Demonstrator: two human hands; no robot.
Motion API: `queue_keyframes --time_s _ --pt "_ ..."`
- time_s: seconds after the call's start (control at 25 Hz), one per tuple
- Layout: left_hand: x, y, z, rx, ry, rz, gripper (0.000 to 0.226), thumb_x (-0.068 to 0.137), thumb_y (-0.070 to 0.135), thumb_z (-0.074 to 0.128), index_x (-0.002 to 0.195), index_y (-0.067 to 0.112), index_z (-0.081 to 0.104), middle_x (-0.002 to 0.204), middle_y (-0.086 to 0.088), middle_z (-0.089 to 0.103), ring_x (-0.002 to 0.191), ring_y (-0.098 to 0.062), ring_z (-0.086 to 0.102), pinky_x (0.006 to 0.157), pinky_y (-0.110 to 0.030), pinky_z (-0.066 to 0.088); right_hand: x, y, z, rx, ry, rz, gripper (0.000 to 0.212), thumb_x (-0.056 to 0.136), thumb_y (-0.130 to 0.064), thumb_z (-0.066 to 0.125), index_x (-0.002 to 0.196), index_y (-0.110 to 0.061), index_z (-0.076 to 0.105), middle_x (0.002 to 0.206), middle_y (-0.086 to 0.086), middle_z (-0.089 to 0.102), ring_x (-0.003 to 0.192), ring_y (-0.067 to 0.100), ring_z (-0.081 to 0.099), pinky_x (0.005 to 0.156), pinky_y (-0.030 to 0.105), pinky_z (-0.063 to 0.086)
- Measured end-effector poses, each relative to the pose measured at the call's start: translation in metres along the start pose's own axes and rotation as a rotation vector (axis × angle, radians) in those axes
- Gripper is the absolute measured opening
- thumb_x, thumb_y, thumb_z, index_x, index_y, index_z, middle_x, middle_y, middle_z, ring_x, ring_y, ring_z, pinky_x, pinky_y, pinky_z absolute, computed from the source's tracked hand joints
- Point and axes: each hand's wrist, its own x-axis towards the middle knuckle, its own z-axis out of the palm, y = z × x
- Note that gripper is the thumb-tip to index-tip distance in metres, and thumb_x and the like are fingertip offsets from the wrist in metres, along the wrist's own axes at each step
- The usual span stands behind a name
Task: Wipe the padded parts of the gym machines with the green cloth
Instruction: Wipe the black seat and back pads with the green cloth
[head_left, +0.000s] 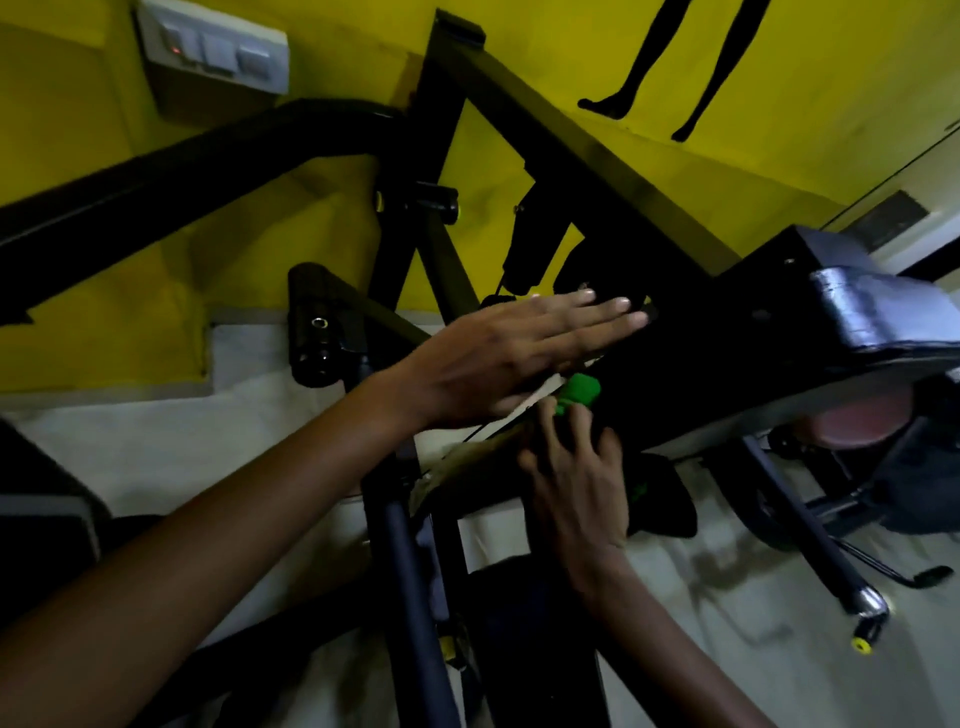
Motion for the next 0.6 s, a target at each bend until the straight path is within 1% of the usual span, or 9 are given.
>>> queue_keyframes --time_s 0.04,0.08,0.12,0.16,0.2,0.28,0.36,0.48,0.6 --pt "-0.017 -0.002 0.0 -0.041 -0.006 -0.096 0.055 0.097 0.011 0.04 0.15 0.01 0.025 0.156 -0.004 0.026 0.144 -0.02 0.023 0.114 -0.038 0.029 -0.022 0.005 -0.003 0.056 -0.002 0.101 0.043 0.075 -0.016 0.031 0.077 -0.013 0.074 0.109 0.016 0.063 0.094 0.032 0.041 0.069 0.038 0.025" --pt "-0.04 -0.002 0.006 -0.057 0.015 -0.217 0.056 0.097 0.013 0.04 0.15 0.01 0.024 0.156 -0.003 0.026 0.145 -0.018 0.022 0.113 -0.04 0.03 -0.025 0.008 -0.002 -0.026 0.262 0.213 0.042 0.076 -0.015 0.031 0.075 -0.01 0.073 0.108 0.018 0.062 0.093 0.033 0.042 0.068 0.037 0.024" --pt "-0.06 0.004 0.009 -0.084 0.017 -0.312 0.057 0.097 0.016 0.041 0.15 0.011 0.024 0.157 -0.001 0.026 0.145 -0.016 0.021 0.113 -0.043 0.031 -0.021 0.013 -0.001 -0.088 0.222 0.274 0.043 0.077 -0.013 0.03 0.077 -0.008 0.072 0.107 0.018 0.061 0.092 0.032 0.043 0.067 0.037 0.023" --pt "-0.078 0.008 0.015 -0.08 0.011 -0.377 0.056 0.097 0.02 0.041 0.15 0.013 0.024 0.157 0.001 0.026 0.145 -0.015 0.02 0.113 -0.044 0.03 -0.016 0.003 0.001 -0.174 0.09 0.24 0.044 0.08 -0.01 0.028 0.083 -0.007 0.072 0.106 0.017 0.06 0.091 0.032 0.044 0.067 0.038 0.023" --pt "-0.094 0.012 0.021 -0.071 -0.005 -0.414 0.056 0.097 0.023 0.04 0.15 0.013 0.026 0.156 0.001 0.027 0.145 -0.014 0.02 0.114 -0.044 0.028 -0.016 -0.007 0.001 -0.245 0.027 0.155 0.044 0.082 -0.008 0.028 0.088 -0.007 0.072 0.104 0.015 0.059 0.09 0.031 0.046 0.067 0.038 0.025" --pt "-0.123 0.02 0.032 -0.061 -0.037 -0.473 0.053 0.097 0.029 0.04 0.148 0.014 0.033 0.154 0.0 0.031 0.145 -0.015 0.021 0.116 -0.043 0.023 -0.004 -0.009 0.009 -0.311 -0.021 0.082 0.038 0.081 -0.008 0.033 0.09 -0.008 0.07 0.099 0.013 0.056 0.088 0.03 0.049 0.067 0.038 0.029" --pt "-0.146 0.029 0.043 -0.076 -0.039 -0.529 0.05 0.097 0.031 0.04 0.143 0.013 0.041 0.15 -0.002 0.038 0.144 -0.016 0.025 0.118 -0.041 0.017 0.004 -0.007 0.012 -0.358 -0.016 0.011 0.033 0.076 -0.01 0.037 0.085 -0.009 0.068 0.093 0.013 0.054 0.086 0.03 0.048 0.065 0.038 0.032" --pt "-0.159 0.036 0.052 -0.127 0.008 -0.615 0.047 0.095 0.027 0.038 0.138 0.01 0.048 0.145 -0.003 0.045 0.142 -0.014 0.027 0.12 -0.036 0.008 0.002 -0.014 0.008 -0.393 -0.08 0.026 0.03 0.074 -0.014 0.041 0.083 -0.009 0.069 0.09 0.012 0.055 0.086 0.031 0.048 0.066 0.039 0.034" --pt "-0.157 0.038 0.054 -0.199 0.056 -0.668 0.047 0.094 0.026 0.041 0.137 0.01 0.049 0.146 -0.003 0.043 0.144 -0.014 0.024 0.12 -0.032 0.006 0.005 -0.012 0.015 -0.385 -0.119 -0.006 0.031 0.074 -0.017 0.04 0.084 -0.011 0.069 0.092 0.01 0.056 0.088 0.03 0.048 0.066 0.038 0.032"
